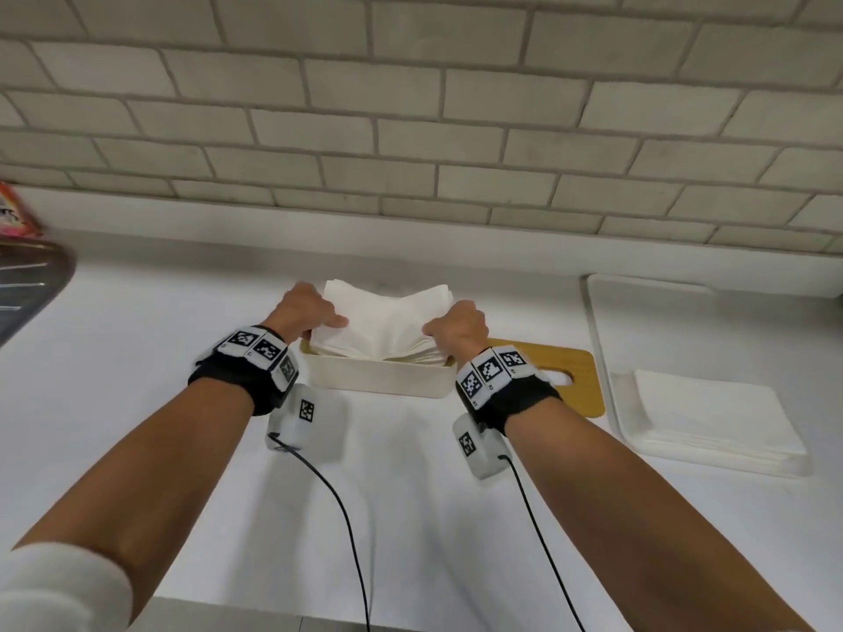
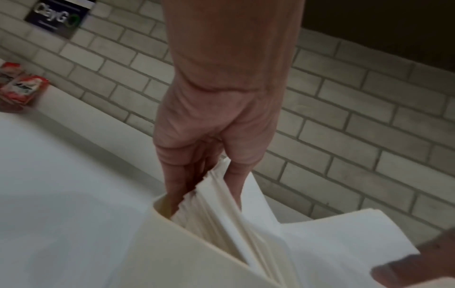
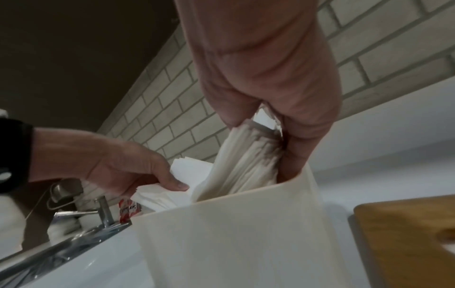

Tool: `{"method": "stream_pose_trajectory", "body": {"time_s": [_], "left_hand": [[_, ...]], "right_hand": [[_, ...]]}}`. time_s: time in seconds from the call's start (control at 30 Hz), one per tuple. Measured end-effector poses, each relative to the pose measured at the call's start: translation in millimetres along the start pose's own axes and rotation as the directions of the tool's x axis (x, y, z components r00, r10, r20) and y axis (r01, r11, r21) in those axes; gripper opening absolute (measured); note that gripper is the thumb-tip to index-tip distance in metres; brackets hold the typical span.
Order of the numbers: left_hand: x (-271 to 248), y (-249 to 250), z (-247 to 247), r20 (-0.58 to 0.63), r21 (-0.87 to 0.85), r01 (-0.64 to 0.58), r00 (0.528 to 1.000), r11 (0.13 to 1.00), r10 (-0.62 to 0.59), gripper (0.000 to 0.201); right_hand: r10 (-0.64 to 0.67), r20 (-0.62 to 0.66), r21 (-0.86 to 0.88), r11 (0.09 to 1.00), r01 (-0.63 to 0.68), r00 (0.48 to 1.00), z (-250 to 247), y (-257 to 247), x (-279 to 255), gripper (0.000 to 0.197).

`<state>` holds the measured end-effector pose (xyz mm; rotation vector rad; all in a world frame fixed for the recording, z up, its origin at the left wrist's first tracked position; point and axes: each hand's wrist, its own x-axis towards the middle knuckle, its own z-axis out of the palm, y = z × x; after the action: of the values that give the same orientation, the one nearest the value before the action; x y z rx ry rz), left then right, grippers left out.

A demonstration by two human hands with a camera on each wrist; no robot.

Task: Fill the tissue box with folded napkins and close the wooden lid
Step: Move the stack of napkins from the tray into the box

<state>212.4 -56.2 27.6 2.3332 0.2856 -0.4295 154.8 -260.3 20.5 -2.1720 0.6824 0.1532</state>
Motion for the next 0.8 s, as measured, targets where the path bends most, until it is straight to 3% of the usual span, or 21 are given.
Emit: {"method": "stream_pose_trajectory", "body": {"time_s": [0.17,0.4,0.5,0.57,0.63,0.7,0.8], "left_hand": [[-5,8,11,-0.040,0.193,0.025,0.999,0.981,-0.018,0.056],[-11,8,21,-0.060,0.301,0.010,0.998,0.954,0.009,0.062],[-14,11,19,-0.065,0.379,-0.004,0.997,0.925,0.031,0.058],[-19,17,20,-0.096,0.475,-0.056,0.989,0.878,0.116,0.049],[-23,25,24,-0.132,0.601,-0.118,0.961,0.790,0.244,0.039],[-22,29,31,-0.081,0.667,-0.192,0.942,0.719,0.327,0.044],[-15,21,41,0.111,0.686,-0.266,0.958,0.677,0.264,0.056]], "right_hand": [[-0.083,-0.025,-0.176,0.981,0.078,0.996,6,-6,-8,0.029],[-0.197,0.015,-0.336,0.923,0.190,0.980,6,-8,-24,0.032],[-0.429,-0.007,-0.492,0.788,0.371,0.903,6,-11,-33,0.046],[-0.534,0.064,-0.586,0.664,0.465,0.843,6,-15,-35,0.054],[-0.509,0.175,-0.626,0.603,0.494,0.843,7,-16,-32,0.051],[-0.420,0.260,-0.632,0.607,0.482,0.870,10,-13,-24,0.044],[-0.296,0.327,-0.634,0.635,0.440,0.898,22,-2,-6,0.039]]}}
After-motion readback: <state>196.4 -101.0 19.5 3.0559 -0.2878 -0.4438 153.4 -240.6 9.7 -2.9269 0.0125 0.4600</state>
